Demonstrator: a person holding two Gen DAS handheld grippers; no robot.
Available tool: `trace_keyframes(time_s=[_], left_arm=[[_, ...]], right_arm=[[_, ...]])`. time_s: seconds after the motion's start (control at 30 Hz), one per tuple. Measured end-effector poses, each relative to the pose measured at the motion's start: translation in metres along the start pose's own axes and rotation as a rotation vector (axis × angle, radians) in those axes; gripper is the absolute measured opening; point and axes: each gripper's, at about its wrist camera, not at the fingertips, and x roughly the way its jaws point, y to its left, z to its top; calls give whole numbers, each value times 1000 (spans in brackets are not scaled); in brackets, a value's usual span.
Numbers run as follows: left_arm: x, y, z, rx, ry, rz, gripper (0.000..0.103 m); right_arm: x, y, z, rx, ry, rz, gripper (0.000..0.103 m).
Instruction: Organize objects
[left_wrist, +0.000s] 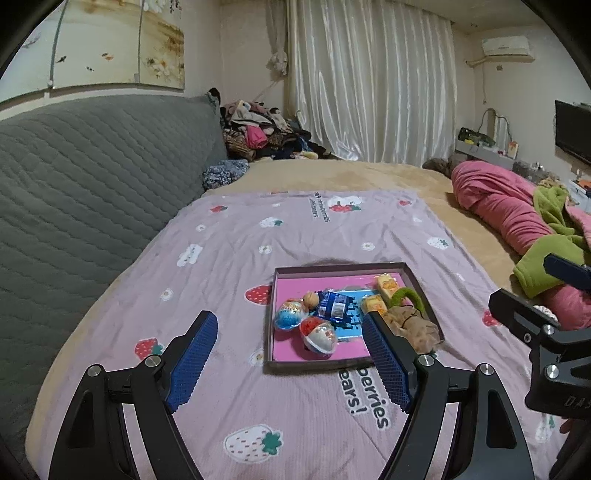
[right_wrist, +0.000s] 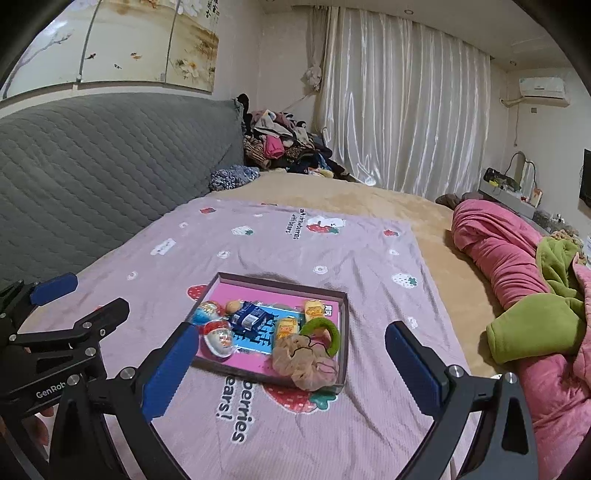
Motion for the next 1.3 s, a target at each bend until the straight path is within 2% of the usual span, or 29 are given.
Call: trace_keyframes(time_s=[0.4,0.67,1.07,1.3], left_arm=[[-59,5,-22,-10,-38,6,82],[-83,3,-45,-16,-50,4,82],[-69,0,-92,-18,-2,0,82],[-62,-4,-105,-8,-13,-7,82]], right_arm=[[-58,8,-22,-1,-48,16,102],[-78,10,-42,8,-55,20,102],[-73,6,-80,31,-28,28,102],[-58,2,-101,22,-30,-17,102]])
